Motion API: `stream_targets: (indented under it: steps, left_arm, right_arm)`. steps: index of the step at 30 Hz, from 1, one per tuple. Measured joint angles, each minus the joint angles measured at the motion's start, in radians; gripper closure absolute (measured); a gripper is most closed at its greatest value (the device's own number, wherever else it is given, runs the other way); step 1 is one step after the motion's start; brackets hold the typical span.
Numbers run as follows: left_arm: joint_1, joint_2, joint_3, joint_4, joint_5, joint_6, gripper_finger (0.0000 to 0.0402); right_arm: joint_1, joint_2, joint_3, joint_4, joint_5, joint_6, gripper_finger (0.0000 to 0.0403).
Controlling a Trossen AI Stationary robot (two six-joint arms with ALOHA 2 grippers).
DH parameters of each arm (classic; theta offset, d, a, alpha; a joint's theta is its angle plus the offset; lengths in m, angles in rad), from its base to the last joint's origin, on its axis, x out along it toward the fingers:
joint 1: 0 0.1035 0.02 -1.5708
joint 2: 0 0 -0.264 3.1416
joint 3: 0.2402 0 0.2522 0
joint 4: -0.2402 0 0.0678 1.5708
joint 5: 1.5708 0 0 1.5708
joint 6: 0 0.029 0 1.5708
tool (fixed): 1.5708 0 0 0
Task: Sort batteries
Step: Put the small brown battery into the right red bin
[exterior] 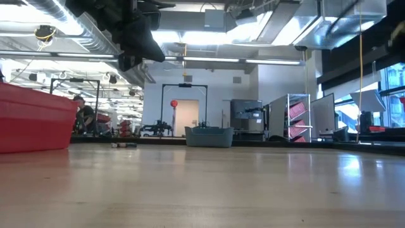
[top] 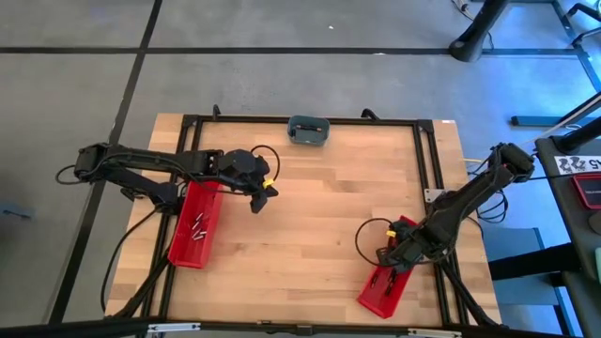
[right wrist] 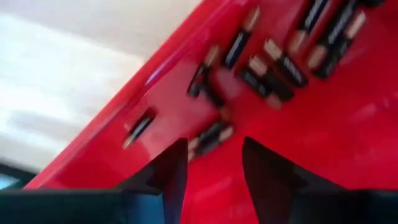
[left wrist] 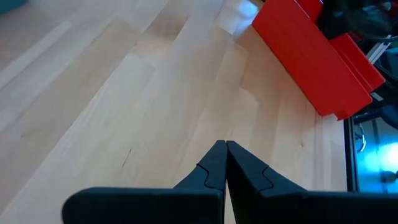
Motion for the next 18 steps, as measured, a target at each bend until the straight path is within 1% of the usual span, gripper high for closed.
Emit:
stream_targets:
  steps: [4,5,7,9,12,14,15,16,18]
  left_arm:
    - [0.000,0.000,0.000,0.000,0.000,-0.008,0.0400]
    - [0.000,0.000,0.000,0.000,0.000,-0.008,0.0400]
    - [0.000,0.000,0.000,0.000,0.000,-0.008,0.0400]
    - [0.000,0.000,0.000,0.000,0.000,-0.008,0.0400]
    - [0.000,0.000,0.000,0.000,0.000,0.004,0.0400]
    - [0.000,0.000,0.000,-0.001,0.000,0.015,0.0400]
    - [0.000,0.000,0.000,-0.002,0.000,0.016,0.0400]
    - [0.000,0.000,0.000,-0.002,0.000,0.015,0.0400]
    - [0.000,0.000,0.000,-0.002,0.000,0.004,0.0400]
  right_arm:
    - [0.000,-0.011,0.145,-0.120,-0.002,-0.009,0.0256]
    - [0.000,-0.011,0.186,-0.143,0.018,-0.013,0.0262]
    - [0.000,-0.007,0.252,-0.150,0.095,-0.050,0.0278]
    - [-0.016,0.005,0.284,-0.082,0.157,-0.130,0.0302]
    - [-0.066,0.061,0.278,0.074,0.169,-0.282,0.0349]
    - [-0.099,0.123,0.267,0.157,0.167,-0.362,0.0382]
    - [-0.117,0.156,0.265,0.191,0.148,-0.390,0.0392]
    - [-0.134,0.188,0.265,0.223,0.114,-0.418,0.0396]
    - [-0.161,0.249,0.265,0.265,0.009,-0.450,0.0391]
